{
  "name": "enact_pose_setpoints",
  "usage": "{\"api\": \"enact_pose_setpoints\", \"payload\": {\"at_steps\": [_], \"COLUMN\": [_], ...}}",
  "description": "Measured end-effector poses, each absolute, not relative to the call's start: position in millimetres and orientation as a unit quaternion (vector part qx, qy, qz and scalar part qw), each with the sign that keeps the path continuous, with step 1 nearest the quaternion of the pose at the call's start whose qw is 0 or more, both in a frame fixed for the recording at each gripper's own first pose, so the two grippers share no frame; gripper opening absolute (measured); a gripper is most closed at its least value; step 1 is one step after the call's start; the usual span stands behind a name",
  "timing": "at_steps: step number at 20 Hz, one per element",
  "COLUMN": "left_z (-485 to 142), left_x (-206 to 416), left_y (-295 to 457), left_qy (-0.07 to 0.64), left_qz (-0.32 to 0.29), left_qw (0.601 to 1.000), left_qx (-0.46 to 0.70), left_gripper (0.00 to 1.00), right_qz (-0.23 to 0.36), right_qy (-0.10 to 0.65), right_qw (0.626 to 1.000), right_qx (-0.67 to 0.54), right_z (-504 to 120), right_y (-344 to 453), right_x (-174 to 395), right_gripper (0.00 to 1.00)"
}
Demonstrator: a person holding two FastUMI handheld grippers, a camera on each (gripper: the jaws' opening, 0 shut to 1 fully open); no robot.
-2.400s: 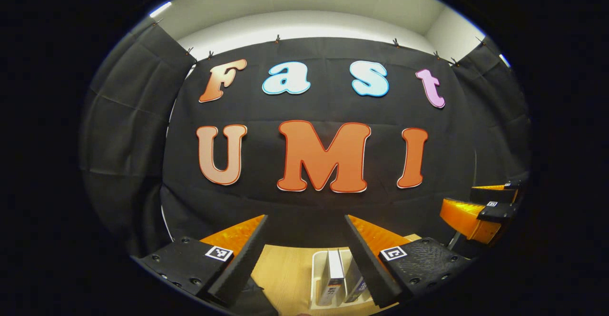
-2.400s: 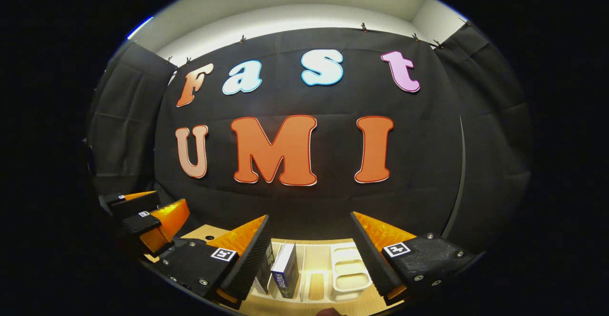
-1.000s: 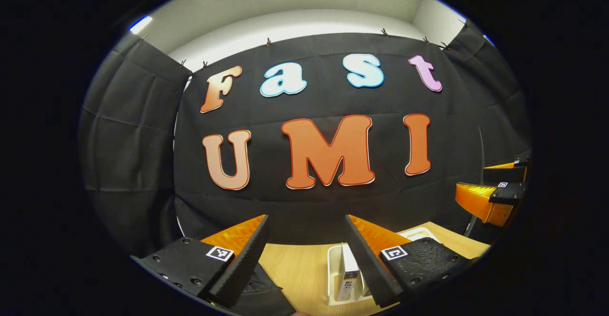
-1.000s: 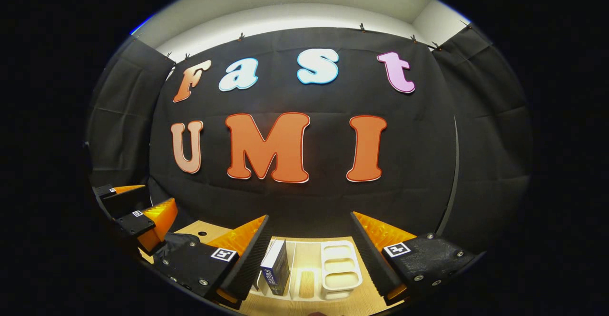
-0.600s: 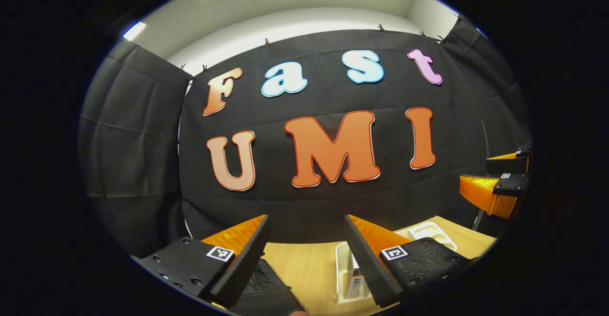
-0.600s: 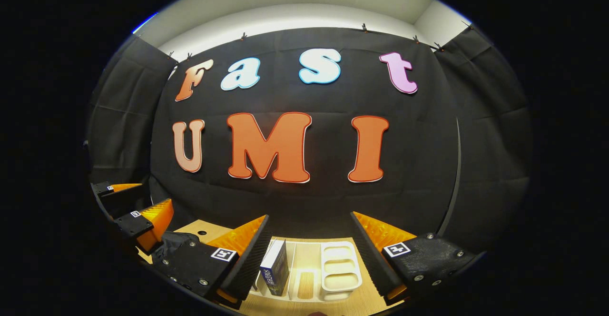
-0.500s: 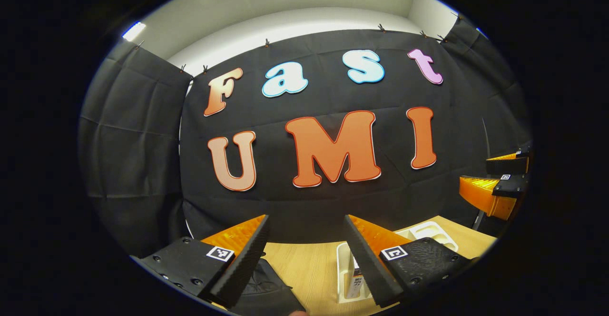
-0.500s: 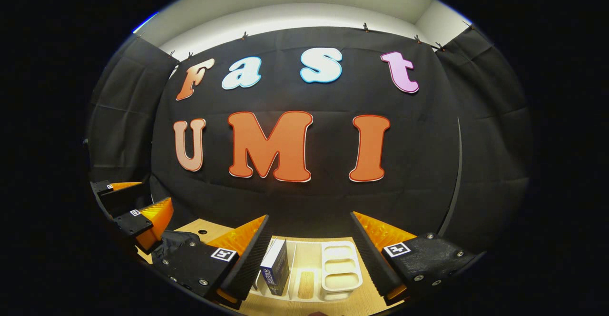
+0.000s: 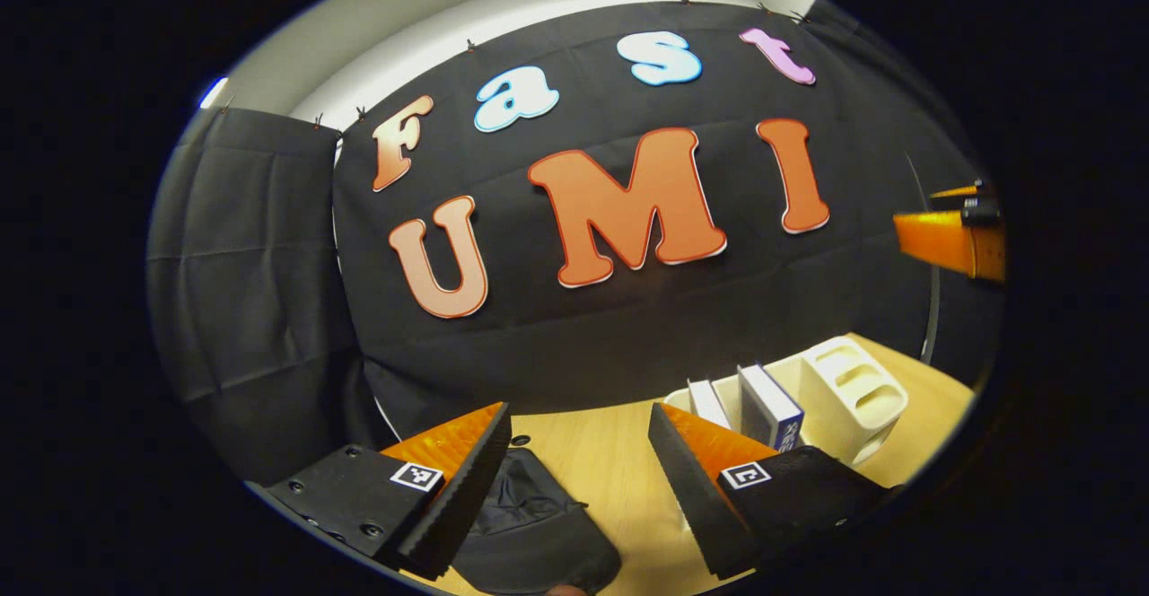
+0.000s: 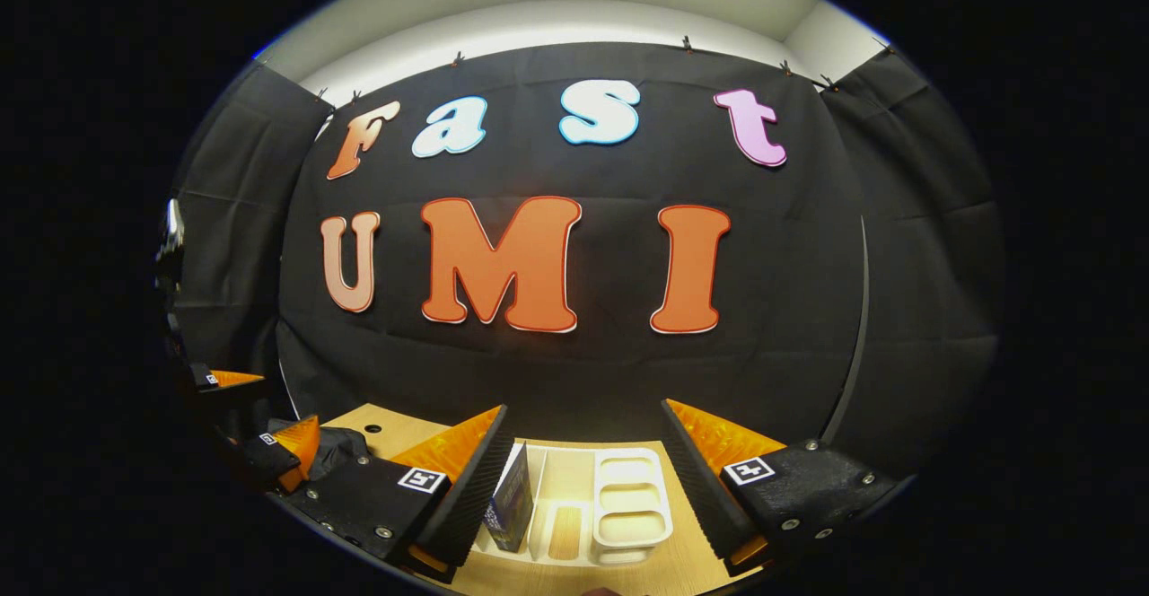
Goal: Open the schoolbag, grab two books from the bookshelf and put them into the schoolbag.
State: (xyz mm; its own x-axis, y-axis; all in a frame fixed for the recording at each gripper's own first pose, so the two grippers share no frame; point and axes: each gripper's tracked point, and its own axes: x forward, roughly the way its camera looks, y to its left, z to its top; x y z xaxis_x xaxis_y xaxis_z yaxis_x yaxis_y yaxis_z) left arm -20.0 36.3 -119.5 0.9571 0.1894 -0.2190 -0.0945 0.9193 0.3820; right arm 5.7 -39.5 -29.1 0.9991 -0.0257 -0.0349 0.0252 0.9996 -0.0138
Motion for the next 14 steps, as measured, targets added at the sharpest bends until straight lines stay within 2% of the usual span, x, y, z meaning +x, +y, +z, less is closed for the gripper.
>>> {"api": "enact_pose_setpoints", "payload": {"at_steps": [4, 5, 6, 9, 14], "left_z": [-165, -178, -193, -230, -298], "left_x": [-24, -28, -31, -39, -87], "left_y": [57, 62, 64, 73, 92], "left_qy": [0.167, 0.175, 0.187, 0.215, 0.284], "left_qz": [0.078, 0.076, 0.071, 0.054, 0.045], "left_qw": [0.944, 0.935, 0.925, 0.898, 0.859], "left_qx": [0.274, 0.297, 0.322, 0.380, 0.424], "left_gripper": [0.96, 1.00, 0.97, 0.96, 0.96], "right_qz": [-0.020, -0.024, -0.027, -0.029, -0.030], "right_qy": [0.029, 0.031, 0.032, 0.041, 0.055], "right_qw": [0.999, 0.999, 0.998, 0.997, 0.996], "right_qx": [-0.026, -0.036, -0.043, -0.051, -0.062], "right_z": [-44, -47, -50, -61, -78], "right_y": [-58, -65, -71, -83, -94], "right_x": [14, 17, 20, 30, 42], "right_gripper": [0.96, 0.96, 0.96, 0.96, 0.97]}}
